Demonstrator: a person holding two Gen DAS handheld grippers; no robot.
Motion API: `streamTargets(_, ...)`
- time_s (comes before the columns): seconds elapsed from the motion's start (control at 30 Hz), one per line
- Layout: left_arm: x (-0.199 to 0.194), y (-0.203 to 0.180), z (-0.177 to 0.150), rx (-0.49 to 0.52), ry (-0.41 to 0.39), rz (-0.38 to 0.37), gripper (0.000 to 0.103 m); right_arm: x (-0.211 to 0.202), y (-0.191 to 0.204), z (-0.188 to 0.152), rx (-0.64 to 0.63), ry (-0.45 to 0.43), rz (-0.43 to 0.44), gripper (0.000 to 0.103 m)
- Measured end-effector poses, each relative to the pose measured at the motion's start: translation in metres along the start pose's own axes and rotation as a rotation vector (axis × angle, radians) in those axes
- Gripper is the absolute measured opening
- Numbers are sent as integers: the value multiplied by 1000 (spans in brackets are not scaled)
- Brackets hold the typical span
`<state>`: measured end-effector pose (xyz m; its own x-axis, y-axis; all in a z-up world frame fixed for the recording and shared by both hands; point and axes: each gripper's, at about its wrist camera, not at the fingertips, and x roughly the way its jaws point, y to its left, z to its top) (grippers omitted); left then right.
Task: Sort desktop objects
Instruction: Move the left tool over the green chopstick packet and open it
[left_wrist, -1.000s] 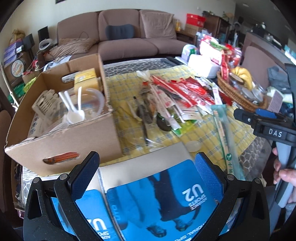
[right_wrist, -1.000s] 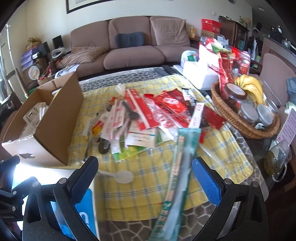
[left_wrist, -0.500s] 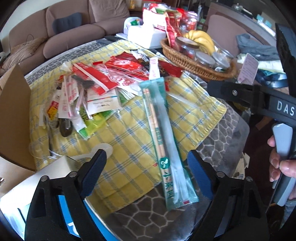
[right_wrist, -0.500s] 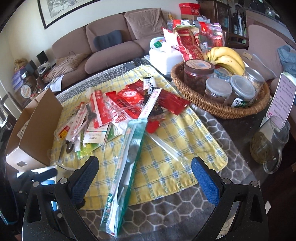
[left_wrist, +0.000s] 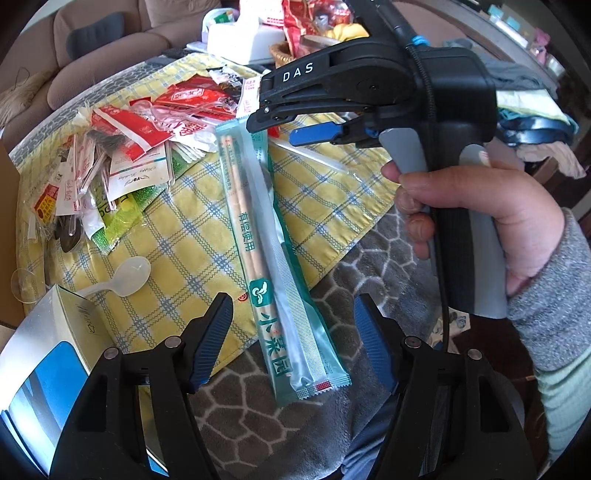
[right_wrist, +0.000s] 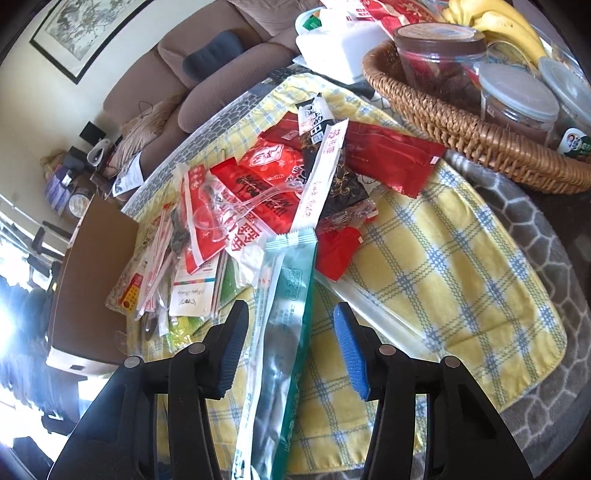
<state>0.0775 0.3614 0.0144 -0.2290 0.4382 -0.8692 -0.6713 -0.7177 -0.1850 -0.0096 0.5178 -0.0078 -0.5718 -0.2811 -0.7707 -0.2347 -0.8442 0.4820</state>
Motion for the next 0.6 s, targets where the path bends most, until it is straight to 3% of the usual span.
streamTargets(0.27,-10,31,5,-54,-15,-2,64,25,1,3,1,46,-13,49)
streamTargets(0.33,-9,34,5,-62,-14,-8,64,29,2,6,-1,53,-18,40)
streamTargets(0.37,-9,35,4,-65,-14,-10,64,30,3,6,-4,57,-23,30)
streamTargets(0.6,-12,48,3,-102,-25,-26,64,21,25,8,-31,74,-47,27)
